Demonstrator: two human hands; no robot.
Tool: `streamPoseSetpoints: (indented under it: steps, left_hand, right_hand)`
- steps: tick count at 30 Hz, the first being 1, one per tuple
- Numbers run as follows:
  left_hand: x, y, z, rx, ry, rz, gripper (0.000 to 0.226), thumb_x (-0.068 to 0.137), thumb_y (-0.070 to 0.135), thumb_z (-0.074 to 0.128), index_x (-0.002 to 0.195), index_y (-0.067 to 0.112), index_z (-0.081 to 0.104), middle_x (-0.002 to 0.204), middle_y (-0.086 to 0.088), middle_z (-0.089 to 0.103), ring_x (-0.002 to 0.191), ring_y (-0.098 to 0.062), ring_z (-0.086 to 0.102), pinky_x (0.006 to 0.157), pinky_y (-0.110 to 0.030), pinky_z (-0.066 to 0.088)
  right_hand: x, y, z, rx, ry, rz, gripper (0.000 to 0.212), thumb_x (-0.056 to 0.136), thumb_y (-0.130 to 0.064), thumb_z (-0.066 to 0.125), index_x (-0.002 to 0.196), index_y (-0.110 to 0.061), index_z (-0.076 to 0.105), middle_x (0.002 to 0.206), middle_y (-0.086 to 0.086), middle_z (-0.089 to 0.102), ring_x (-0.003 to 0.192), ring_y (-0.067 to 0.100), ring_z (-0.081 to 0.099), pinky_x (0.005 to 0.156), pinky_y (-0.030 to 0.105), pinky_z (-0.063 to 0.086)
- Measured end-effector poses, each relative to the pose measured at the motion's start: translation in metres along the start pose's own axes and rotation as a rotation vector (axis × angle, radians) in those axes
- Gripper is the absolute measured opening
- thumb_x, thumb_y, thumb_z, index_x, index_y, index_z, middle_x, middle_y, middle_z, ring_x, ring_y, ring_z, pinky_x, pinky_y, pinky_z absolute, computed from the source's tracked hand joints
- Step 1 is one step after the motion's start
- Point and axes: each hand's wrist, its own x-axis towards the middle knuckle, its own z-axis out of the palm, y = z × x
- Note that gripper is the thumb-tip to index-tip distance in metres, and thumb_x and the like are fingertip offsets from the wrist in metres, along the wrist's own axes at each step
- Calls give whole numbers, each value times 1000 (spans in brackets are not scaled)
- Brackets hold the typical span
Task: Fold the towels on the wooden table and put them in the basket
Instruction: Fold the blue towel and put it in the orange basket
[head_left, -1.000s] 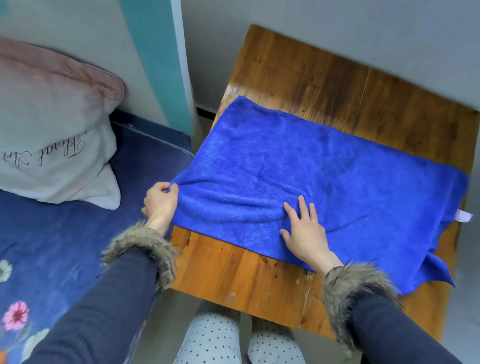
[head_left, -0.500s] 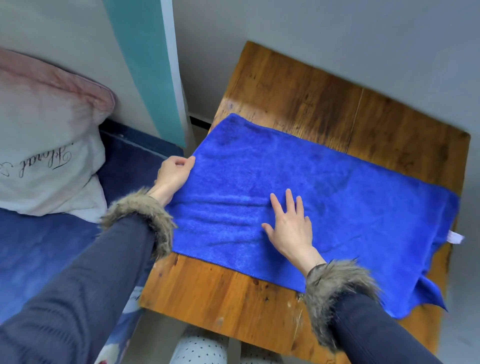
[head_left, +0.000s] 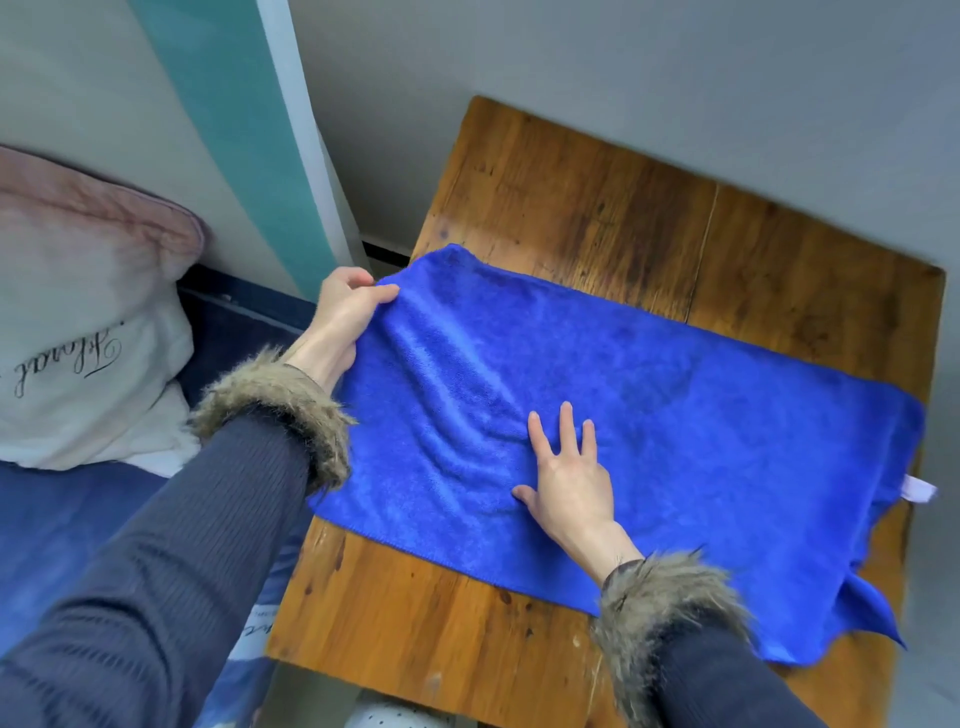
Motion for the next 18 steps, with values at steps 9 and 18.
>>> streamPoseSetpoints:
  steps: [9,18]
  left_hand:
    - [-15,-23,-4,361,373,541,26,79,1,46,101,13,52,107,-5,52,91,-21,51,87,-32,39]
    - [-23,-74,33,1268,-150,650,65,93,50,37,149,29,11,158,-4,-7,144,-26,-10,116,-49,2]
  right_hand:
    - [0,2,-5,9,-2,-21,82,90,-46,50,148,-27,-5,156,9,-18,144,35,-6,90,37,49]
    - [-2,10,-4,21,23,-47,76,91,-47,47,148,-31,-1,157,4,-14,144,32,-5,88,36,48]
